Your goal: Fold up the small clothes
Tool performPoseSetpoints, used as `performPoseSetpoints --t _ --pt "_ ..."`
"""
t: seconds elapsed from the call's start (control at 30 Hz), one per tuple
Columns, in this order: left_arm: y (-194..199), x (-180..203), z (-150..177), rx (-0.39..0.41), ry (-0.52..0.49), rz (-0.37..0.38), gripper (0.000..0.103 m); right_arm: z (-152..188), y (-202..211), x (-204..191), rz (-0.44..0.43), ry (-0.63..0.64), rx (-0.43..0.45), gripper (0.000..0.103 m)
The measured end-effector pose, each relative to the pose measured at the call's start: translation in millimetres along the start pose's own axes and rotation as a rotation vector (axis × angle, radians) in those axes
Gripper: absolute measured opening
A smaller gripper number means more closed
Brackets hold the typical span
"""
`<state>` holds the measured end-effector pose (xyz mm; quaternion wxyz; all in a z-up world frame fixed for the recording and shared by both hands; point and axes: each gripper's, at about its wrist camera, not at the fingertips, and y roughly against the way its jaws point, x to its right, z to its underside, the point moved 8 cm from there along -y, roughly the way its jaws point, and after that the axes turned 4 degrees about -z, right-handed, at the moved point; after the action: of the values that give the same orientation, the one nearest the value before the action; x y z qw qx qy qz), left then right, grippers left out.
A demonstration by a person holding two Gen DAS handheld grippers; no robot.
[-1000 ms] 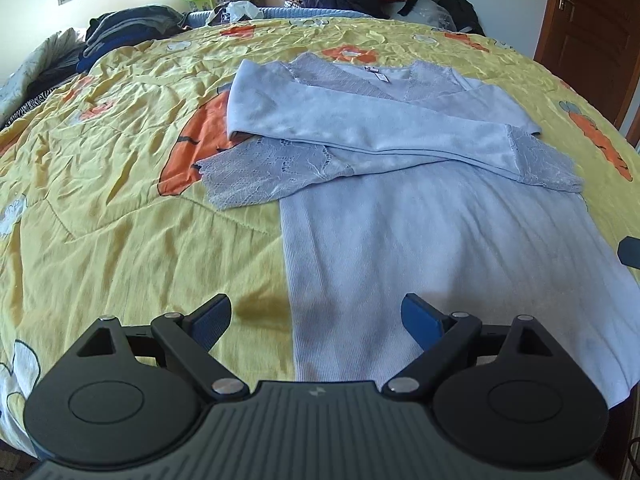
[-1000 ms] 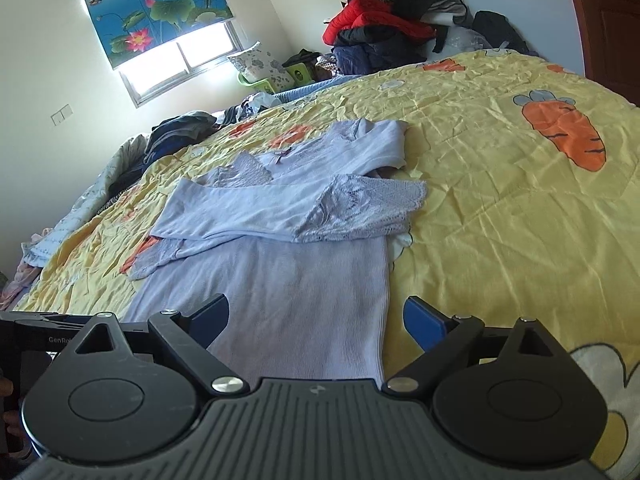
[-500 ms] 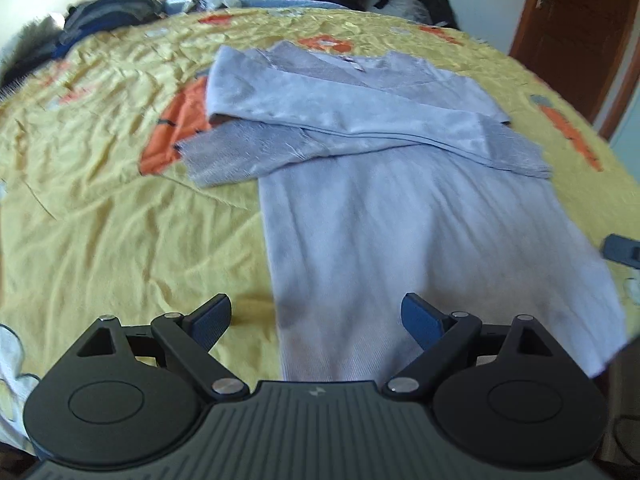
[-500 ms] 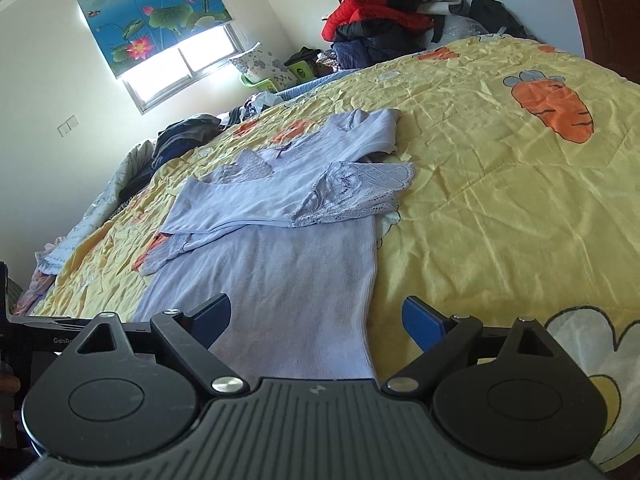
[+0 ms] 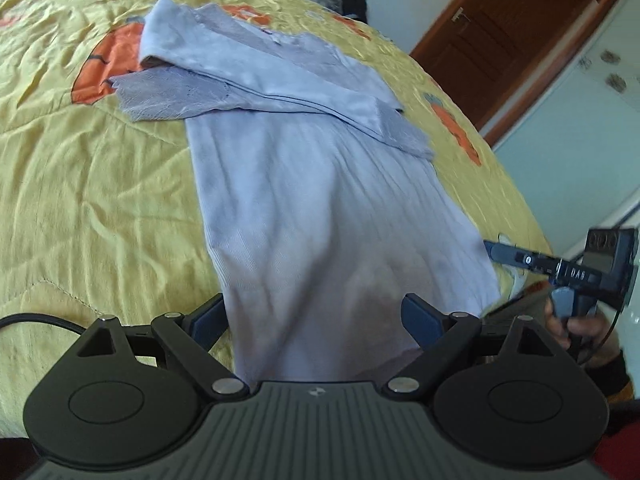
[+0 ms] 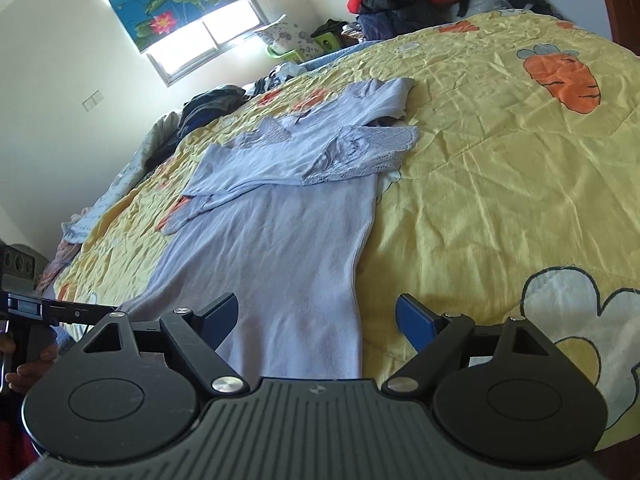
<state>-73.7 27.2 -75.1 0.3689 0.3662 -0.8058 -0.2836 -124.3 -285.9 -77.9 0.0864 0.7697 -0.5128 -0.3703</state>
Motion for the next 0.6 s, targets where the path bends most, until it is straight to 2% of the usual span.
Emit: performPoseSetpoints --t 0.1,0.23,0.43,0.6 --pt "1.7 2.3 4.0 -0.004 -0.026 0.004 0.093 5.4 2.4 -5.3 -0.039 0.025 -0.028 0.086" --pt "2.9 -0.6 3.9 0.005 -0.008 0.027 0.093 11.5 6.3 -10.0 -0.148 0.013 -0.052 0.086" --pt "-2.1 1.8 -0.6 0.016 0.027 0.074 0.092 9.1 4.7 -4.7 -0.327 -0.091 -0.048 0.085" --pt "-0.2 7.9 6.5 0.002 -0.01 0.079 0.092 8.1 6.6 -2.7 -0.332 -0.096 -0.07 0.075"
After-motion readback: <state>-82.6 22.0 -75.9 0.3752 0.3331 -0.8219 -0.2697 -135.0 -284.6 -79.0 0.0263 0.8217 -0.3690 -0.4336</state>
